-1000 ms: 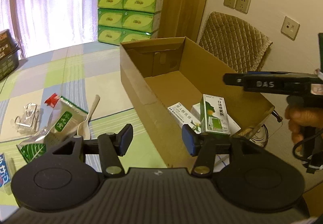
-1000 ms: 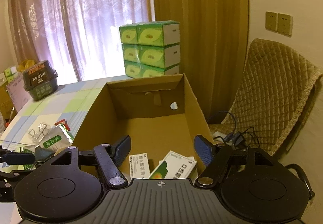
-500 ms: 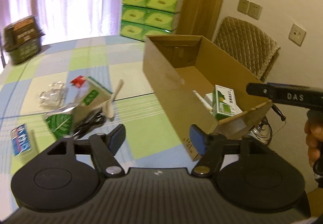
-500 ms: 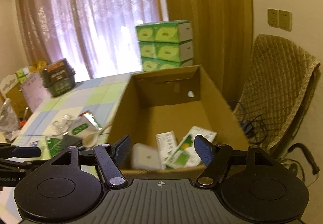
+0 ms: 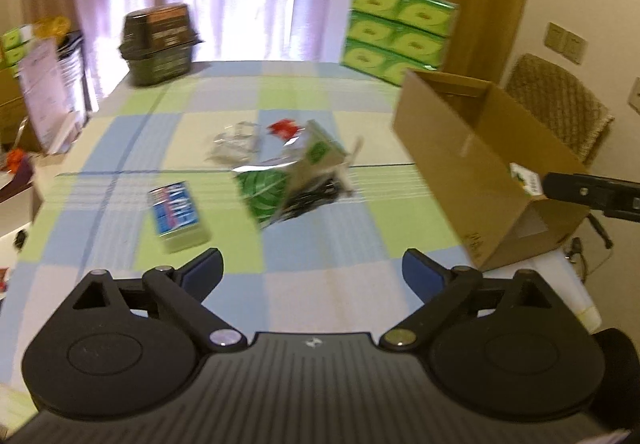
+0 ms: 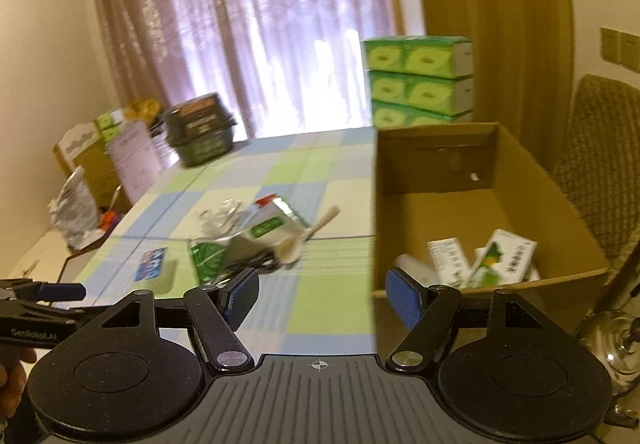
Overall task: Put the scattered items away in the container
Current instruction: 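Withdraw both tools from the cardboard box back over the table, then reach the left tool to the blue plastic box while the right tool approaches the leaf-print bag, then grasp the blue floss box with the left tool while the right tool grasps the black cable, then carry the blue box with the left tool while the right tool carries the cable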
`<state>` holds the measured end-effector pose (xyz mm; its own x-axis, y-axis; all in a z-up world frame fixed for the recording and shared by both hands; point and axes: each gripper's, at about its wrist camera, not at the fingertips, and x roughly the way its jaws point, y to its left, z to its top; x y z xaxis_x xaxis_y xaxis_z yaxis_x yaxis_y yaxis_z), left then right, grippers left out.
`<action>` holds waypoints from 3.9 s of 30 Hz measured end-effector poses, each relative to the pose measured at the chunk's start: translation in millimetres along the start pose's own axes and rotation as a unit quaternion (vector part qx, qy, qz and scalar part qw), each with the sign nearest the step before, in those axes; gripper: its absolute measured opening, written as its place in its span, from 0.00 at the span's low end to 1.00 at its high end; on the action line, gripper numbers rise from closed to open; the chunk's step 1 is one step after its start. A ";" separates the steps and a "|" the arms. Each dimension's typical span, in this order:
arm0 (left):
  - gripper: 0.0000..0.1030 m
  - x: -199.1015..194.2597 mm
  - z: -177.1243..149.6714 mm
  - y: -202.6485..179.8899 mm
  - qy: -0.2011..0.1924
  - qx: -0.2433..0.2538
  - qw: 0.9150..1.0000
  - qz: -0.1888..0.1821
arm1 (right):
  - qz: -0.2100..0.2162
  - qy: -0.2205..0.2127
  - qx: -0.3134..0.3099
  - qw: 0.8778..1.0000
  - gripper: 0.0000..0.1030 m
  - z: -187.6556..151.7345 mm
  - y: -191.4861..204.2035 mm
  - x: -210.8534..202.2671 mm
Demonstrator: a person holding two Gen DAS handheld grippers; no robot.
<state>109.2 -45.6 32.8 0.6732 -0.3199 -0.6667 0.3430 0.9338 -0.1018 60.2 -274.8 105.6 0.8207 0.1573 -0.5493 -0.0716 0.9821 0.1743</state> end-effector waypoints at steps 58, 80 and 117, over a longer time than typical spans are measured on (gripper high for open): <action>0.58 182.9 27.3 123.2 0.072 -0.009 0.994 0.084 | 0.015 0.119 -0.014 0.993 0.67 -10.7 50.8 254.5; 0.58 166.0 9.6 109.4 0.071 0.020 0.997 0.039 | 0.016 0.143 -0.049 0.988 0.41 -7.6 68.4 268.7; 0.53 141.8 -9.4 89.0 0.086 0.013 0.996 0.038 | 0.029 0.130 -0.128 0.983 0.19 -40.7 68.6 239.7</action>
<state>229.1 -6.3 -77.8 0.5770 -0.2148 -0.7880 0.3141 0.9490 -0.0287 229.0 -165.5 -47.4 0.6407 0.2020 -0.7407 -0.2814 0.9594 0.0183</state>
